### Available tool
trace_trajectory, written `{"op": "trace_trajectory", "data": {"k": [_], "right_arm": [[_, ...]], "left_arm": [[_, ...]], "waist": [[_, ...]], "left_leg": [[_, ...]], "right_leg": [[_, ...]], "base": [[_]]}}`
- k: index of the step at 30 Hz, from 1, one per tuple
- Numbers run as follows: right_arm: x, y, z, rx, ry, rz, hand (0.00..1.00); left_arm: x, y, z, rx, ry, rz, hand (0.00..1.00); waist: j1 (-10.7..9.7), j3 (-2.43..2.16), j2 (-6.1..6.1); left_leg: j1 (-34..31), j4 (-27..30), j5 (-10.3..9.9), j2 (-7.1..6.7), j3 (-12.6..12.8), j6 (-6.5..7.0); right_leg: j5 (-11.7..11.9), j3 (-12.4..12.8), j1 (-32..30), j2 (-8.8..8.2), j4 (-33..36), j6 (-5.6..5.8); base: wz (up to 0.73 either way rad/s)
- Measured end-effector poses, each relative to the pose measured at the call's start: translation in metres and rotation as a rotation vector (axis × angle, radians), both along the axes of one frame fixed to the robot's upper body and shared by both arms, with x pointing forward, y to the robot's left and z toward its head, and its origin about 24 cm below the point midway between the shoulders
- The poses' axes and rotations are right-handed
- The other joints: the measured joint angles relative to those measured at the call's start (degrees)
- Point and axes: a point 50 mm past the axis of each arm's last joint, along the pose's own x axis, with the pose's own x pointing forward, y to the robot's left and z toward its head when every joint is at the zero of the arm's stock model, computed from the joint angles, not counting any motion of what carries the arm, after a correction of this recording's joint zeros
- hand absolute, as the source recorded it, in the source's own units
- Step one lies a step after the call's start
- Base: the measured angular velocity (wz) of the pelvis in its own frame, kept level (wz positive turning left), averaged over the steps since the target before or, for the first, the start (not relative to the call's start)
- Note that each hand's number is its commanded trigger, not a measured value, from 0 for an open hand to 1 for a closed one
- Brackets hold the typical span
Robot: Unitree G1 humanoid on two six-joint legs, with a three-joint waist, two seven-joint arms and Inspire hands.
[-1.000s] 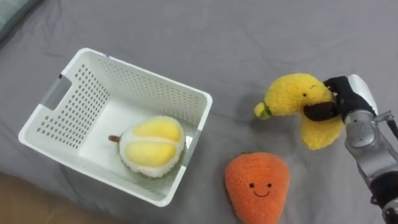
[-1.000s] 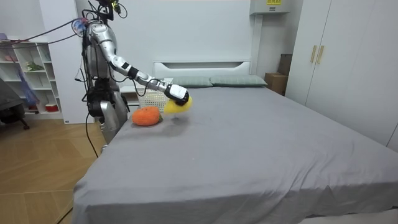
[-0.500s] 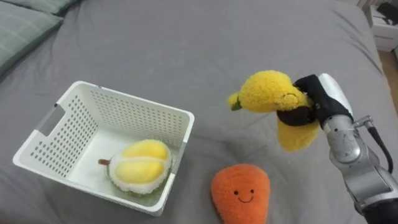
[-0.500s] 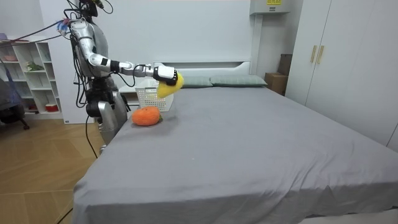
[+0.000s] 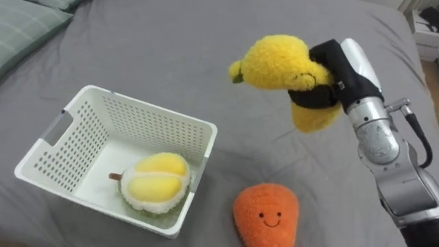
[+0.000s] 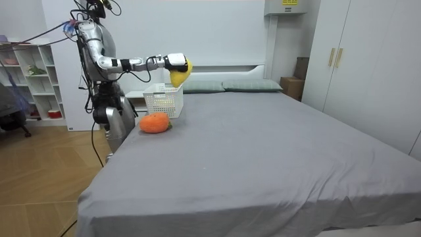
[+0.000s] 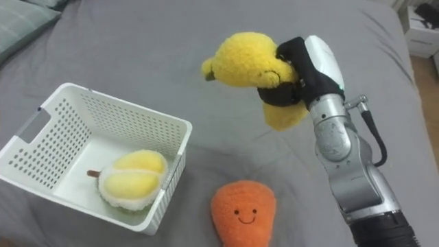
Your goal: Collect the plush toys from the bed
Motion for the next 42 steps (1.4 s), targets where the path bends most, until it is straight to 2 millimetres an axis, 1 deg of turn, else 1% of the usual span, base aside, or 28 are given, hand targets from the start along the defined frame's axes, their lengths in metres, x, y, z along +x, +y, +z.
{"op": "trace_trajectory", "data": {"k": [2,5,6,7,9,12,14,16,17,18,19,20,22,24,25,27,28,29,31,32,34,36,37,38,39,40,41,42], "right_arm": [[0.000,0.006,0.003,0.018,-0.014,0.020,1.00],[0.001,0.012,0.000,0.039,0.009,0.032,1.00],[0.001,0.013,0.000,0.039,0.015,0.033,1.00],[0.002,0.014,-0.001,0.042,0.020,0.028,1.00],[0.005,0.018,0.003,0.053,0.016,0.035,1.00],[0.012,0.027,0.018,0.045,-0.020,0.075,1.00],[0.014,0.040,0.024,0.047,-0.035,0.113,1.00],[0.014,0.048,0.025,0.057,-0.038,0.139,1.00],[0.013,0.055,0.025,0.054,-0.034,0.160,1.00],[0.013,0.058,0.025,0.053,-0.033,0.170,1.00],[0.012,0.063,0.025,0.048,-0.031,0.190,1.00],[0.012,0.070,0.026,0.044,-0.024,0.213,1.00],[0.012,0.077,0.027,0.047,-0.020,0.237,1.00],[0.013,0.082,0.030,0.031,-0.025,0.255,1.00],[0.013,0.084,0.031,0.029,-0.025,0.264,1.00],[0.013,0.086,0.030,0.029,-0.019,0.269,1.00],[0.014,0.086,0.027,0.030,-0.010,0.266,1.00],[0.014,0.088,0.025,0.032,0.002,0.267,1.00],[0.013,0.093,0.024,0.043,0.010,0.279,1.00],[0.012,0.096,0.022,0.043,0.017,0.288,1.00],[0.012,0.102,0.015,0.020,0.041,0.305,1.00],[0.010,0.106,0.009,-0.006,0.065,0.322,1.00],[0.010,0.108,0.007,-0.012,0.073,0.330,1.00],[0.010,0.108,0.006,-0.011,0.078,0.332,0.89],[0.011,0.108,0.006,-0.011,0.083,0.331,0.71],[0.013,0.109,0.004,-0.011,0.092,0.328,0.40],[0.015,0.110,0.003,-0.010,0.102,0.325,0.00],[0.016,0.111,0.002,-0.009,0.108,0.324,0.00]], "left_arm": [[0.002,0.000,0.000,0.006,0.001,-0.020,0.00],[0.002,-0.002,0.000,0.009,0.007,-0.023,0.00],[0.002,-0.002,0.000,0.009,0.011,-0.024,0.00],[0.000,-0.002,0.000,0.013,0.021,-0.034,0.00],[-0.002,-0.003,-0.001,0.013,0.036,-0.041,0.00],[-0.007,-0.005,-0.003,0.009,0.059,-0.035,0.00],[-0.010,-0.005,-0.003,0.013,0.075,-0.041,0.00],[-0.010,-0.005,-0.003,0.015,0.080,-0.041,0.00],[-0.011,-0.005,-0.003,0.016,0.086,-0.044,0.00],[-0.010,-0.006,-0.003,0.017,0.087,-0.047,0.00],[-0.010,-0.006,-0.003,0.017,0.090,-0.047,0.00],[-0.008,-0.006,-0.003,0.017,0.091,-0.046,0.00],[-0.009,-0.006,-0.003,0.017,0.100,-0.047,0.00],[-0.008,-0.007,-0.004,0.013,0.110,-0.047,0.00],[-0.007,-0.008,-0.004,0.011,0.110,-0.047,0.00],[-0.004,-0.008,-0.004,0.011,0.105,-0.049,0.00],[-0.003,-0.008,-0.004,0.011,0.105,-0.048,0.00],[-0.003,-0.007,-0.004,0.011,0.105,-0.049,0.00],[-0.003,-0.007,-0.003,0.014,0.102,-0.055,0.00],[-0.002,-0.007,-0.003,0.021,0.102,-0.075,0.00],[-0.004,-0.006,-0.003,0.029,0.110,-0.088,0.00],[-0.001,-0.006,-0.002,0.032,0.095,-0.094,0.00],[-0.002,-0.005,-0.001,0.036,0.095,-0.096,0.00],[-0.002,-0.004,-0.001,0.039,0.096,-0.097,0.00],[-0.002,-0.003,-0.001,0.038,0.098,-0.097,0.00],[-0.002,-0.004,-0.001,0.029,0.099,-0.098,0.00],[-0.003,-0.004,-0.001,0.021,0.102,-0.099,0.00],[-0.004,-0.004,-0.001,0.021,0.104,-0.098,0.00]], "waist": [[0.92,-0.04,-0.05],[1.48,-0.07,-0.10],[1.78,-0.07,-0.10],[1.90,-0.07,-0.12],[2.41,-0.07,-0.13],[3.33,-0.11,-0.26],[4.20,-0.39,-0.69],[4.50,-0.56,-1.11],[4.63,-0.58,-1.34],[4.83,-0.62,-1.44],[5.86,-0.68,-1.55],[6.16,-0.67,-1.60],[6.32,-0.63,-1.58],[7.22,-0.57,-1.52],[7.71,-0.43,-1.32],[8.23,-0.28,-1.44],[8.75,0.08,-1.44],[9.23,0.19,-1.39],[9.15,0.17,-1.43],[9.46,0.10,-1.68],[10.66,0.15,-1.61],[10.92,0.29,-1.66],[11.38,0.48,-1.86],[11.95,0.61,-1.99],[12.09,0.61,-1.99],[12.37,0.51,-2.14],[12.46,0.52,-2.13],[12.48,0.51,-2.14]], "left_leg": [[0.08,0.01,-0.02,-0.01,0.01,0.02],[0.05,-0.01,-0.02,-0.07,-0.34,0.04],[0.03,-0.01,-0.03,-0.10,-0.58,0.04],[0.05,-0.02,-0.03,-0.12,-1.02,0.04],[0.03,0.00,-0.07,-0.10,-1.23,-0.01],[0.07,0.13,-0.09,-0.09,-1.43,-0.04],[0.13,0.24,-0.11,-0.06,-1.69,-0.08],[-0.09,0.52,-0.11,-0.15,-2.53,-0.09],[-0.15,0.64,-0.11,-0.19,-2.85,-0.09],[-0.17,0.68,-0.12,-0.21,-2.95,-0.10],[-0.14,0.72,-0.16,-0.22,-3.02,-0.11],[-0.13,0.98,-0.26,-0.25,-3.18,-0.09],[-0.14,1.30,-0.30,-0.43,-4.01,-0.06],[-0.23,1.32,-0.30,-0.63,-4.50,-0.03],[-0.33,1.27,-0.33,-0.78,-4.82,0.02],[-0.55,1.35,-0.33,-1.08,-5.59,0.06],[-0.52,1.43,-0.35,-1.20,-5.87,0.10],[-0.58,1.57,-0.39,-1.32,-6.24,0.15],[-1.04,2.05,-0.39,-1.69,-7.38,0.18],[-1.08,2.11,-0.34,-1.82,-7.75,0.23],[-1.08,2.12,-0.33,-1.90,-7.80,0.25],[-1.12,2.23,-0.28,-2.10,-8.35,0.33],[-1.14,2.29,-0.26,-2.17,-8.62,0.36],[-1.23,2.37,-0.28,-2.18,-8.76,0.37],[-1.29,2.43,-0.29,-2.21,-8.89,0.37],[-1.30,2.45,-0.28,-2.27,-8.98,0.37],[-1.30,2.46,-0.27,-2.28,-8.96,0.38],[-1.29,2.48,-0.27,-2.28,-8.96,0.38]], "right_leg": [[0.01,0.05,0.02,-0.01,0.06,0.00],[0.01,-0.24,0.13,-0.03,0.07,0.00],[0.01,-0.52,0.21,-0.03,0.08,0.00],[0.01,-1.36,0.44,-0.06,0.10,0.00],[0.01,-1.54,0.60,-0.05,0.09,0.01],[0.01,-1.63,0.70,-0.04,0.06,0.01],[0.01,-1.62,0.86,0.03,0.03,0.00],[0.01,-2.20,0.95,-0.01,0.08,0.00],[0.01,-2.92,1.07,-0.05,0.09,0.00],[0.01,-3.01,1.11,-0.07,0.10,0.00],[0.01,-3.02,1.14,-0.08,0.16,0.00],[0.01,-3.20,1.34,-0.11,0.16,0.01],[0.00,-4.06,1.84,-0.22,0.15,0.02],[-0.04,-4.43,1.94,-0.35,0.14,0.07],[-0.07,-4.58,1.97,-0.45,0.14,0.12],[-0.19,-4.91,2.17,-0.63,0.13,0.33],[-0.26,-5.27,2.55,-0.71,0.10,0.43],[-0.34,-6.12,2.68,-0.85,0.09,0.57],[-0.49,-7.25,2.71,-1.06,0.06,0.79],[-0.51,-7.64,2.75,-1.10,0.07,0.83],[-0.52,-7.70,2.84,-1.08,0.07,0.84],[-0.52,-8.04,3.08,-1.10,0.07,0.85],[-0.53,-7.97,3.12,-1.06,0.06,0.86],[-0.53,-7.90,3.11,-1.02,0.05,0.86],[-0.53,-7.91,3.11,-1.02,0.05,0.86],[-0.53,-7.91,3.15,-1.04,0.05,0.86],[-0.53,-7.89,3.16,-1.04,0.04,0.86],[-0.53,-7.89,3.17,-1.03,0.04,0.86]], "base": [[0.00],[0.06],[0.14],[0.15],[0.09],[0.01],[0.05],[0.20],[0.18],[0.08],[0.05],[0.07],[0.19],[0.13],[0.12],[0.19],[0.16],[0.17],[0.27],[0.23],[0.08],[0.13],[0.11],[0.09],[0.06],[0.04],[0.00],[0.00]]}}
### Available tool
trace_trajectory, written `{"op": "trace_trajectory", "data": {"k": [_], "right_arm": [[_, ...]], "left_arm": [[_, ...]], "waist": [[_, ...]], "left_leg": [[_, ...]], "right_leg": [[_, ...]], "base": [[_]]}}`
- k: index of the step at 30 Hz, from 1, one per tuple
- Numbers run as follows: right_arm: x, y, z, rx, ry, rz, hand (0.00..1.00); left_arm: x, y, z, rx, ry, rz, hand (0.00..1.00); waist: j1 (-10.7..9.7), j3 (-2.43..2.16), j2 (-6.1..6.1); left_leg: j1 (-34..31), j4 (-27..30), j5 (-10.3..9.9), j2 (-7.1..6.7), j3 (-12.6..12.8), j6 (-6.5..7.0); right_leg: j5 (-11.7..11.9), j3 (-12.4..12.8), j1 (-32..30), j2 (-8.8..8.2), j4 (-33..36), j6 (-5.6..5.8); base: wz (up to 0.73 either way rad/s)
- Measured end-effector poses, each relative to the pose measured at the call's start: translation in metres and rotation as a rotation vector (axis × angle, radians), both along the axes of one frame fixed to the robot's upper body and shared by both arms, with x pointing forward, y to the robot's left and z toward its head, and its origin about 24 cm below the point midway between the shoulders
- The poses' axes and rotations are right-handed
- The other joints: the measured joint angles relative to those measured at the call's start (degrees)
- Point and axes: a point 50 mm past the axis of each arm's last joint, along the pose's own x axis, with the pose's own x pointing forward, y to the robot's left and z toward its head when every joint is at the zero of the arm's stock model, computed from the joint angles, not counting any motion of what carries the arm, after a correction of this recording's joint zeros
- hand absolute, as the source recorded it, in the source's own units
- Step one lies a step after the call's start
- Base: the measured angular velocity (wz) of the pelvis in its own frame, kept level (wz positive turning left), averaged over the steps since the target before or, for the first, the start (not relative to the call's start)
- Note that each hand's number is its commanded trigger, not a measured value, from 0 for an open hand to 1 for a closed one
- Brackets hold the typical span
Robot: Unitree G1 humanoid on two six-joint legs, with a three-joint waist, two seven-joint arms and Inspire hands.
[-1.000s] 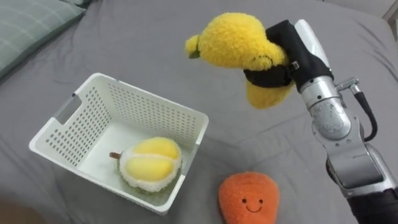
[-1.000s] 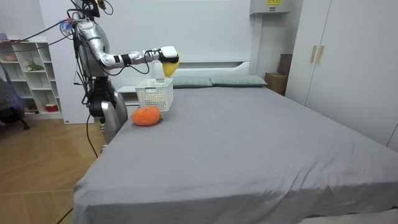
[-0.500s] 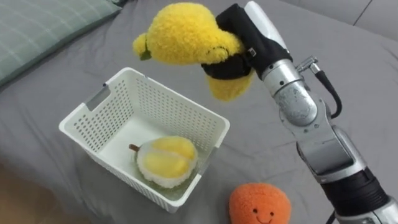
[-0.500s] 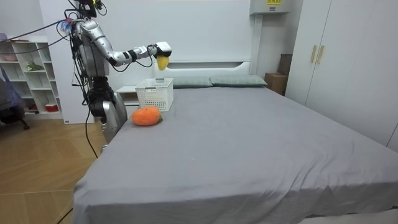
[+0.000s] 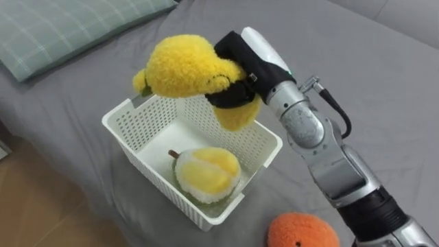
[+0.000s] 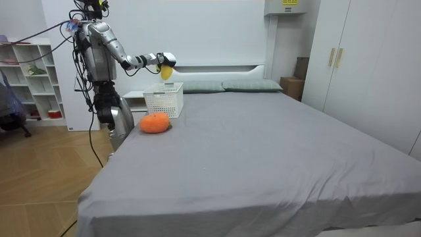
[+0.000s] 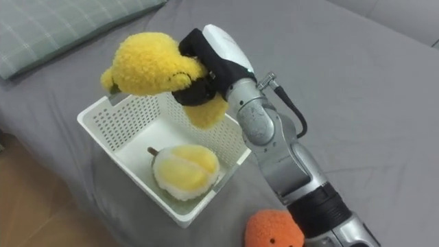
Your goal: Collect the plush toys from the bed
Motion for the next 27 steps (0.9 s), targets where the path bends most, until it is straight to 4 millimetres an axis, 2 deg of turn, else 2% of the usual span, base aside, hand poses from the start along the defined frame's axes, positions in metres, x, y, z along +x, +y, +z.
{"op": "trace_trajectory", "data": {"k": [5,10,21,27], "right_arm": [[0.003,-0.002,-0.010,-0.010,0.042,-0.028,0.00],[0.004,-0.002,-0.011,-0.013,0.042,-0.036,0.00],[0.006,-0.006,-0.017,-0.021,0.057,-0.063,0.00],[0.006,-0.006,-0.017,-0.026,0.052,-0.066,0.00]], "left_arm": [[-0.004,0.000,0.001,0.001,0.001,0.004,0.00],[-0.004,-0.001,0.001,0.001,0.001,0.004,0.00],[-0.003,0.000,0.001,0.003,0.002,0.003,0.00],[-0.001,0.000,0.002,0.008,-0.003,-0.006,0.00]], "waist": [[1.02,0.00,0.01],[1.27,-0.10,-0.12],[0.95,0.04,0.10],[0.18,-0.06,0.23]], "left_leg": [[0.09,0.11,0.00,-0.19,-0.17,0.00],[0.09,0.14,0.01,-0.23,-0.29,0.00],[0.15,0.21,0.03,-0.27,-0.11,0.05],[-0.13,0.68,-0.01,-0.28,-0.13,0.09]], "right_leg": [[0.00,0.01,0.53,0.00,-0.75,0.01],[-0.01,0.02,0.60,0.05,-0.85,0.02],[-0.02,0.33,0.62,0.03,-0.81,0.04],[-0.01,0.17,0.58,-0.06,-0.79,0.05]], "base": [[0.00],[0.00],[0.00],[0.00]]}}
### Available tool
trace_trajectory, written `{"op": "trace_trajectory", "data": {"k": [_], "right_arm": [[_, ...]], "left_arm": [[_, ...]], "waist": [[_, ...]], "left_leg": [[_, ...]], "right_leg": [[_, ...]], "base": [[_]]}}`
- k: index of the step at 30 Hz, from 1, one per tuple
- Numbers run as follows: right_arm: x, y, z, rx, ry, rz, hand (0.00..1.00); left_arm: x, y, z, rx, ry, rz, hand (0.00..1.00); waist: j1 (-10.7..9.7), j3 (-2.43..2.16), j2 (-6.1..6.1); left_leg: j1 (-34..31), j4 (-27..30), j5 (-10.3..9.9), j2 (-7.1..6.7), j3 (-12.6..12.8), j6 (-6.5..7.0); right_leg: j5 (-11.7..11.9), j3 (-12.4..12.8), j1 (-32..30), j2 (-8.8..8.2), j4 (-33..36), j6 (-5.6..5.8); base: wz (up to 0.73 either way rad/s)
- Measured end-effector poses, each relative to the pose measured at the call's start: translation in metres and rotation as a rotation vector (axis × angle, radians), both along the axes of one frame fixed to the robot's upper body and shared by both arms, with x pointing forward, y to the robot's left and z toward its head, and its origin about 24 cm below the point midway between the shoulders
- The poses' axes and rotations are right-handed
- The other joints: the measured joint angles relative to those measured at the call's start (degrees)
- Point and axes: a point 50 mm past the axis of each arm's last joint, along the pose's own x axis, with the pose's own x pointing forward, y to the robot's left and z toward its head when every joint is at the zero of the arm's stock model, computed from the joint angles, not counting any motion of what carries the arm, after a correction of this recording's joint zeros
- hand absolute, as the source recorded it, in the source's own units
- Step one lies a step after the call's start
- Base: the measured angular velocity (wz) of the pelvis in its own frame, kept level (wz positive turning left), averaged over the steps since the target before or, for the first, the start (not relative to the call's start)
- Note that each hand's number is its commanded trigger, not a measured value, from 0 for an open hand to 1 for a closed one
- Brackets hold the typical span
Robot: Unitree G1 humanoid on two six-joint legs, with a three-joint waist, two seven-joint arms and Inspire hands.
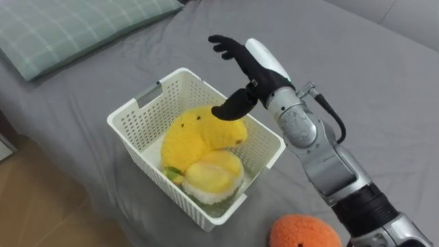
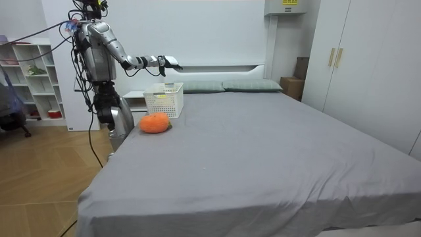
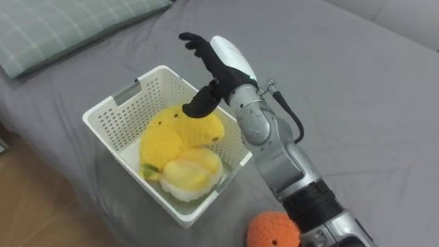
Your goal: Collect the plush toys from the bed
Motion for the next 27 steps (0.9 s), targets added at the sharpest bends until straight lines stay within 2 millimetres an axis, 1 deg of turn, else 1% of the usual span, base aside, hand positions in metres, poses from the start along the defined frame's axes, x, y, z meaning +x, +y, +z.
{"op": "trace_trajectory", "data": {"k": [3,5,10,16,19,21,23,25,27], "right_arm": [[0.000,0.000,0.000,-0.008,-0.004,-0.001,0.00],[0.000,-0.001,0.000,-0.018,-0.008,-0.004,0.00],[0.001,-0.003,0.000,-0.023,-0.009,-0.007,0.00],[0.001,-0.006,0.000,-0.033,-0.010,-0.012,0.00],[0.001,-0.006,0.000,-0.028,-0.010,-0.014,0.00],[0.002,-0.008,0.001,-0.022,-0.013,-0.016,0.00],[0.002,-0.013,0.000,0.014,-0.003,-0.033,0.00],[0.000,-0.021,-0.005,0.033,0.013,-0.065,0.00],[-0.002,-0.026,-0.010,0.036,0.024,-0.089,0.00]], "left_arm": [[0.000,0.000,0.000,0.004,0.004,-0.006,0.00],[0.000,0.000,0.000,0.004,0.004,-0.006,0.00],[0.001,0.000,0.000,0.004,0.001,-0.007,0.00],[0.003,0.000,0.001,0.005,-0.004,-0.008,0.00],[0.003,0.000,0.001,0.005,-0.004,-0.008,0.00],[0.004,0.000,0.001,0.005,-0.008,-0.009,0.00],[0.000,-0.001,0.000,0.001,0.002,-0.005,0.00],[-0.001,-0.001,0.000,0.002,0.003,-0.003,0.00],[-0.004,-0.001,0.000,0.003,0.009,0.002,0.00]], "waist": [[-0.37,-0.01,0.10],[-0.65,0.08,0.29],[-0.73,0.05,0.37],[-0.84,-0.10,0.45],[-0.93,-0.30,0.73],[-1.09,-0.32,1.08],[-1.84,-0.47,1.51],[-2.07,-0.62,1.67],[-2.49,-0.62,1.67]], "left_leg": [[0.00,0.07,-0.01,0.00,0.00,0.01],[0.00,0.11,-0.01,0.00,0.01,0.01],[-0.01,0.15,-0.01,-0.01,0.01,0.01],[0.04,0.27,-0.01,-0.03,0.02,0.01],[0.19,0.29,-0.01,-0.04,0.04,0.02],[0.34,0.23,-0.01,-0.04,0.05,0.02],[0.69,0.18,-0.02,-0.06,0.07,0.04],[1.02,0.07,-0.02,-0.08,0.12,0.07],[1.02,0.04,-0.02,-0.05,0.26,0.07]], "right_leg": [[0.00,-0.04,0.00,-0.04,0.04,0.01],[0.00,0.04,0.01,0.02,0.05,0.01],[0.00,0.00,0.00,0.03,0.05,0.01],[0.00,0.00,0.03,0.01,0.05,0.01],[0.00,0.05,0.18,0.00,0.05,0.01],[0.00,0.03,0.33,0.00,0.03,0.01],[0.00,-0.09,0.81,-0.01,-0.04,0.06],[-0.02,-0.03,1.08,-0.02,-0.02,0.11],[-0.02,0.08,1.02,-0.05,0.03,0.11]], "base": [[0.00],[0.00],[0.00],[0.00],[0.00],[0.00],[0.04],[-0.02],[-0.05]]}}
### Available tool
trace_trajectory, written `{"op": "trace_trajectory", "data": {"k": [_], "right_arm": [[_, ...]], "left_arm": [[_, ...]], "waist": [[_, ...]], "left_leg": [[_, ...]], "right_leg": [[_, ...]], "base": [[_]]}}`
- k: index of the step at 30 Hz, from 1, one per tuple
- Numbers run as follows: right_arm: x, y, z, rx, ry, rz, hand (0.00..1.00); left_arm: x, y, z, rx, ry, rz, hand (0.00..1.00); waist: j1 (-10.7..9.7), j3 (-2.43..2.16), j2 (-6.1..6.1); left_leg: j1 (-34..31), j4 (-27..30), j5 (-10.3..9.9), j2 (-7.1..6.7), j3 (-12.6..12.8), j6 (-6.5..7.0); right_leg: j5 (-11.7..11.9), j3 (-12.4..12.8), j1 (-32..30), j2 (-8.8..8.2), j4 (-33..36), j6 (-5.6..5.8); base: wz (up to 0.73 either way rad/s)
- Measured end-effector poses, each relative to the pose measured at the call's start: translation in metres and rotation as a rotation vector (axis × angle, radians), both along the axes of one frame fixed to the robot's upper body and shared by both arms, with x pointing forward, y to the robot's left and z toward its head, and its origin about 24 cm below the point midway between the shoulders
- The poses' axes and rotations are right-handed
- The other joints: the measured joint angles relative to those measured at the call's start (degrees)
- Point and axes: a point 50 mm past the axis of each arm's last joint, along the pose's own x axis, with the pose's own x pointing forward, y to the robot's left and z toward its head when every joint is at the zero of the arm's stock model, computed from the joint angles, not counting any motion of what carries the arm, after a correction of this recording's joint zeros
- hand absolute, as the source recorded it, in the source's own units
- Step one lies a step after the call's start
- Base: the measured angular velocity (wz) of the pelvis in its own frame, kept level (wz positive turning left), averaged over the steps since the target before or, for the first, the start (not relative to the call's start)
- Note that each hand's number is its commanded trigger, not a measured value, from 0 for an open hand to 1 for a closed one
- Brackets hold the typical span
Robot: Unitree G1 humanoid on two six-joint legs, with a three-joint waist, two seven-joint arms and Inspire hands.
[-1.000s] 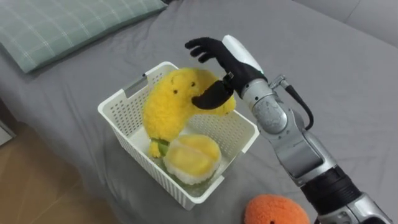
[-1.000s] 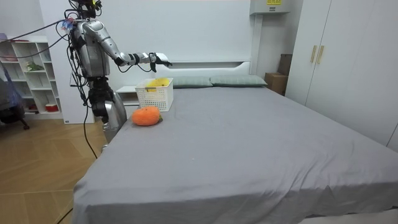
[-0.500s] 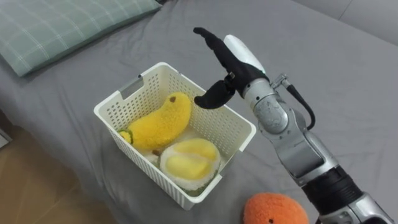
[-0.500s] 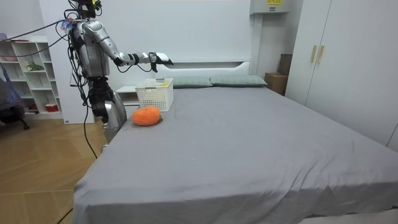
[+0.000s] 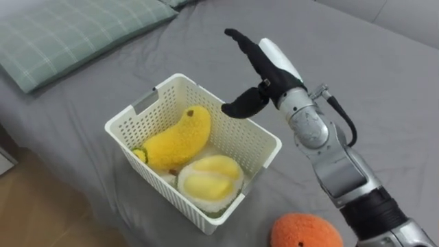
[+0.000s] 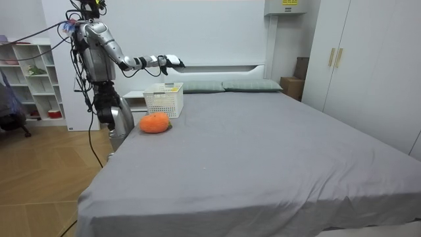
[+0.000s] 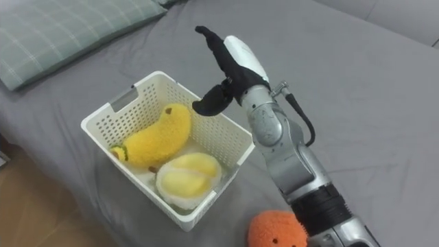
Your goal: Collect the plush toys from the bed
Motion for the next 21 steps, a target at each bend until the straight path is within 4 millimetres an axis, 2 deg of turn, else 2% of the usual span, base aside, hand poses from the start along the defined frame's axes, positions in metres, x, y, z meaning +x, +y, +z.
{"op": "trace_trajectory", "data": {"k": [2,6,8,9,12,14,21], "right_arm": [[-0.002,-0.008,-0.005,0.003,0.016,-0.026,0.00],[-0.008,-0.026,-0.012,-0.007,0.035,-0.076,0.00],[-0.020,-0.038,-0.019,0.014,0.045,-0.111,0.00],[-0.023,-0.040,-0.021,0.020,0.048,-0.118,0.00],[-0.031,-0.045,-0.031,0.030,0.077,-0.130,0.00],[-0.036,-0.050,-0.037,0.038,0.099,-0.149,0.00],[-0.036,-0.069,-0.031,0.144,0.065,-0.233,0.00]], "left_arm": [[-0.004,0.000,0.000,0.000,0.010,0.003,0.00],[-0.007,0.000,-0.001,-0.001,0.015,0.006,0.00],[-0.009,0.000,-0.001,-0.002,0.016,0.013,0.00],[-0.009,0.001,-0.001,-0.002,0.013,0.018,0.00],[-0.009,0.001,-0.001,-0.004,0.005,0.028,0.00],[-0.007,0.000,-0.001,-0.006,-0.012,0.028,0.00],[-0.002,0.000,0.000,-0.008,-0.042,0.029,0.00]], "waist": [[-1.39,-0.02,-0.02],[-1.82,-0.09,0.02],[-2.99,-0.51,-0.02],[-3.23,-0.51,0.00],[-4.89,-0.61,0.50],[-6.14,-0.50,1.10],[-9.21,-0.57,1.22]], "left_leg": [[-0.03,-0.01,-0.03,0.05,0.17,0.03],[0.22,0.19,-0.25,0.47,1.61,0.18],[0.30,0.23,-0.41,0.55,1.96,0.24],[0.36,0.22,-0.43,0.59,2.12,0.26],[0.70,-0.07,-0.46,0.83,3.25,0.28],[1.39,-0.42,-0.50,1.00,4.03,0.33],[2.54,-0.96,-0.54,1.22,5.46,0.39]], "right_leg": [[0.00,0.20,-0.20,-0.14,0.11,0.00],[0.02,1.73,-0.37,-0.09,0.34,-0.01],[0.03,1.94,-0.35,-0.08,0.30,0.01],[0.03,2.06,-0.33,-0.08,0.31,0.01],[0.05,3.22,-0.32,-0.01,0.34,0.04],[0.05,4.07,-0.31,-0.02,0.90,0.05],[0.07,5.57,-0.27,0.05,1.03,0.07]], "base": [[-0.03],[-0.16],[-0.06],[-0.12],[-0.19],[-0.21],[-0.12]]}}
